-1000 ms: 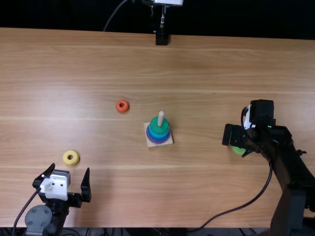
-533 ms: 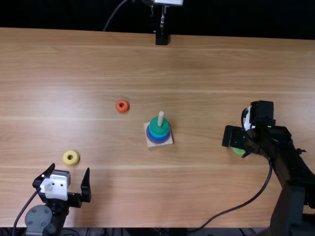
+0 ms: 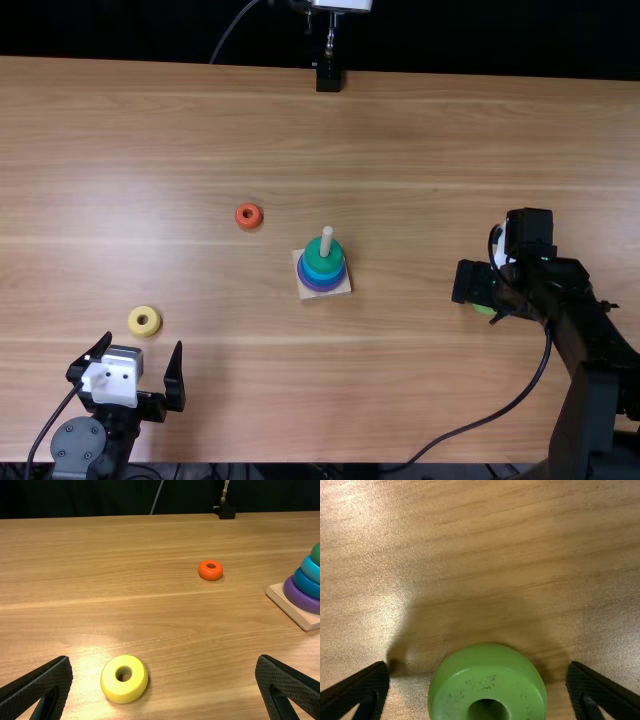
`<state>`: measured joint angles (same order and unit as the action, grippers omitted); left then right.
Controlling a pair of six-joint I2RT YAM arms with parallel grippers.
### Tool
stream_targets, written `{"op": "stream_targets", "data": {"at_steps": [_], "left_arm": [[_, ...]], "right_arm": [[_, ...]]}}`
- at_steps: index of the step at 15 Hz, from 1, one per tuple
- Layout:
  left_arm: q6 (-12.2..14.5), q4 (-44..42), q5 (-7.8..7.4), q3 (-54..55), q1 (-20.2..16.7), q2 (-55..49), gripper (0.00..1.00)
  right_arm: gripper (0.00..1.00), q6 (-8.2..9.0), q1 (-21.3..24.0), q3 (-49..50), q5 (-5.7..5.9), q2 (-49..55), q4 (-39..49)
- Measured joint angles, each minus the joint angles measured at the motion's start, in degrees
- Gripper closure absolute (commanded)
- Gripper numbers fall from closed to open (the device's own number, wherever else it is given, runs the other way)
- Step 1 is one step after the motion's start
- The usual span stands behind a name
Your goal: Build the Hanoi tower: stack the rings onto the peg from bottom to top in this color order: purple, dark blue, light blue, dark green, light green, yellow, orange.
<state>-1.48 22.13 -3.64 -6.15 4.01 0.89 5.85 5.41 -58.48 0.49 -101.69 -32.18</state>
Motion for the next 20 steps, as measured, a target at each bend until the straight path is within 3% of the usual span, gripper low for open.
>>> {"op": "stream_targets", "data": {"at_steps": [2,3,9,11,16,20], "left_arm": [[0.0,0.0,0.02,0.0,0.0,0.0,0.0],[0.0,0.0,0.0,0.0,0.0,0.0,0.0],[0.0,0.0,0.04,0.0,0.0,0.0,0.0],[0.0,0.0,0.0,0.0,0.0,0.0,0.0],[0.0,0.0,0.0,0.0,0.0,0.0,0.0],[0.0,0.0,0.04,0.0,0.0,0.0,0.0]], "right_arm": [[0.93,-0.09,0.0,0.3,0.57,0.0,0.1],[1.0,-0.13,0.0,0.4,0.59,0.0,0.2],[1.0,-0.42,0.0,0.0,0.55,0.1,-0.3],[1.0,-0.42,-1.3,-2.8,0.44,0.1,-4.6],[1.0,-0.44,-12.3,-21.5,0.33,1.3,-26.5],[1.0,-0.15,-22.5,-38.7,0.0,1.3,-36.9]]}}
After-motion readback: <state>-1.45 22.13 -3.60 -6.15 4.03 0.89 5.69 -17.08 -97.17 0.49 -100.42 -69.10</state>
